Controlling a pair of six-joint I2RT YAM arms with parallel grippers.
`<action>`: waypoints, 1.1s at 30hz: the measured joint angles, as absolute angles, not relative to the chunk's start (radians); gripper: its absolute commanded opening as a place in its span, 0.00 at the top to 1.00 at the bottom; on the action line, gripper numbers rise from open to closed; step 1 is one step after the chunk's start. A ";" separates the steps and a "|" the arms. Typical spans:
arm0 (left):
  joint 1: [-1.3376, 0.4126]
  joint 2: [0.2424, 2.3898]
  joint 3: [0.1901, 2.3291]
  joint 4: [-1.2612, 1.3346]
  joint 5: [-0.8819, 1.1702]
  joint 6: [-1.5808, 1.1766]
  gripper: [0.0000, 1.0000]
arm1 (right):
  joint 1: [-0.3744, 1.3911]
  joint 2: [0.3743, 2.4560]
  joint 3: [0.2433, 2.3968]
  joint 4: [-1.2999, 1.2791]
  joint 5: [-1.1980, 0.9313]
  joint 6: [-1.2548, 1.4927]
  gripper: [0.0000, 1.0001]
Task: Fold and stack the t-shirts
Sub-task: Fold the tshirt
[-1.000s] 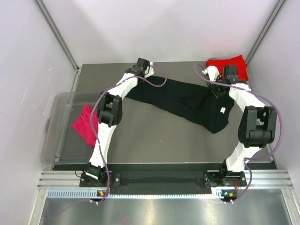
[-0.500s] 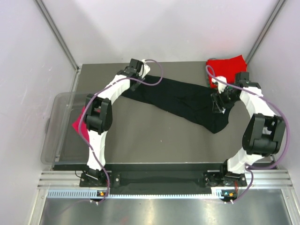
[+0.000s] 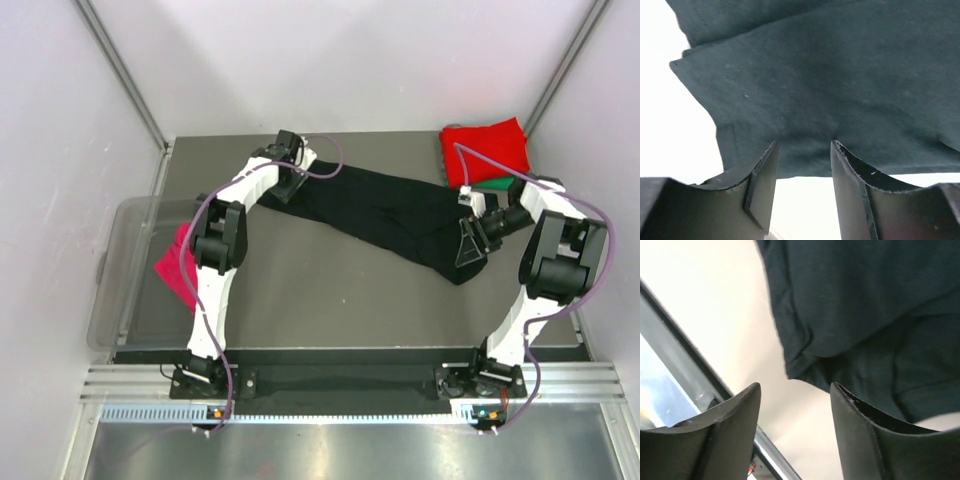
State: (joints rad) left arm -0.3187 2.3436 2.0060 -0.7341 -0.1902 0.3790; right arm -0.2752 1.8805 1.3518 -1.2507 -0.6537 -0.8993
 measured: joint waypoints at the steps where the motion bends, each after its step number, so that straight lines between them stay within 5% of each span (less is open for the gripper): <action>1: -0.314 2.348 2.012 -0.735 -0.187 0.378 0.50 | -0.275 1.885 1.356 -1.266 -0.662 -0.910 0.44; 9: -0.284 2.350 2.024 -0.749 -0.149 0.368 0.51 | -0.275 1.956 1.352 -1.326 -0.689 -0.966 0.50; 19: -0.282 2.350 2.024 -0.763 -0.143 0.366 0.52 | -0.278 2.028 1.301 -1.330 -0.695 -1.002 0.95; 33: -0.270 2.347 1.986 -0.741 -0.147 0.402 0.54 | -0.422 2.018 1.325 -1.332 -0.661 -1.087 1.00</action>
